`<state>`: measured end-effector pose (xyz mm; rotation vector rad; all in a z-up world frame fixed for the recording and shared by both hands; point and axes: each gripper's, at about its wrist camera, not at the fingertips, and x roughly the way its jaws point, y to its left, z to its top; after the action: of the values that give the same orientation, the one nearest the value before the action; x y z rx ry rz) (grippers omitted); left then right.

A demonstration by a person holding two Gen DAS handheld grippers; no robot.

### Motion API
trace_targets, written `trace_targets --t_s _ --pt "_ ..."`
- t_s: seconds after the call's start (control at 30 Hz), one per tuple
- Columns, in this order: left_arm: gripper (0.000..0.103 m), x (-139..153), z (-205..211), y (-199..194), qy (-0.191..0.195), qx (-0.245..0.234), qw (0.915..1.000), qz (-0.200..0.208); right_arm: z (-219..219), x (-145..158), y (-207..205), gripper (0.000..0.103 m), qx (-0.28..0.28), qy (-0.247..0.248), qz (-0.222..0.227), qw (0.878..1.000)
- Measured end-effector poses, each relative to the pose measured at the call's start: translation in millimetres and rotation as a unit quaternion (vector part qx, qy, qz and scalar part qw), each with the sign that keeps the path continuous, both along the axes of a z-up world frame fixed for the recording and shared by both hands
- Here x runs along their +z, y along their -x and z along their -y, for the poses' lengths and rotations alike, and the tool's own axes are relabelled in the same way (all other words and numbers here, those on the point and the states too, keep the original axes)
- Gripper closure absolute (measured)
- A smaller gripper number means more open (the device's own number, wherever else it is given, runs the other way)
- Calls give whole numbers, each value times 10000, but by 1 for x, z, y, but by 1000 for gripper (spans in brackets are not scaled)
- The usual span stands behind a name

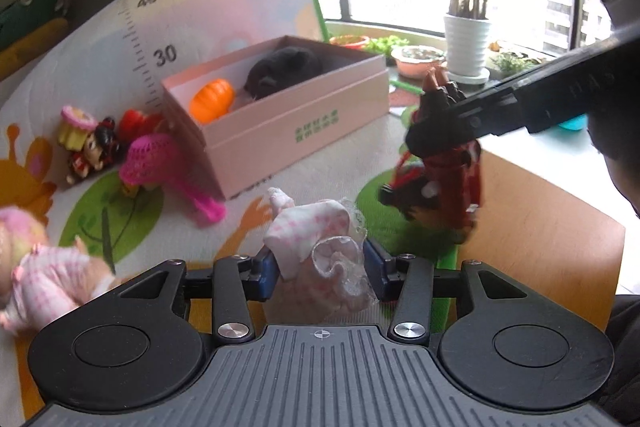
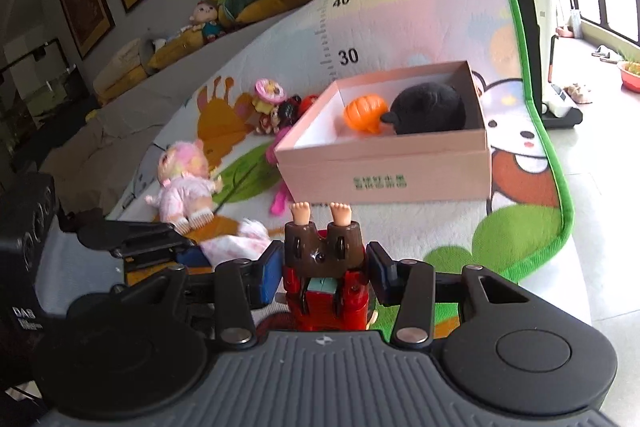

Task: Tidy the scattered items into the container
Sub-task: 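Lift the toy figure and lace cloth and carry them toward the pink box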

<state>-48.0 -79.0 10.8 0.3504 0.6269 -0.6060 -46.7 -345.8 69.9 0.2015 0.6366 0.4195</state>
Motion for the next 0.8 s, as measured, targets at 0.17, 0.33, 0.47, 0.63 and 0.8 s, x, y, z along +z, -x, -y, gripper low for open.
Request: trace_targets --t_s 0.17,0.33,0.47,0.63,0.8 --pt "47 -7 -4 -1 -9 109 9999 -133 -5 -11 -1 52 -44 136 -11 9999" --pt "43 -10 -3 -1 29 93 9998 -181 -8 -24 -7 47 -31 170 -137 9998" --pt "39 -10 -3 -4 69 116 9997 -224 -12 -29 -5 34 43 323 -135 9994" --pt "31 -12 -1 -5 76 132 9996 -231 -18 -34 2 28 202 560 -53 9982" --pt "32 -12 2 -4 77 106 9996 -230 -23 -34 12 35 343 787 151 9962"
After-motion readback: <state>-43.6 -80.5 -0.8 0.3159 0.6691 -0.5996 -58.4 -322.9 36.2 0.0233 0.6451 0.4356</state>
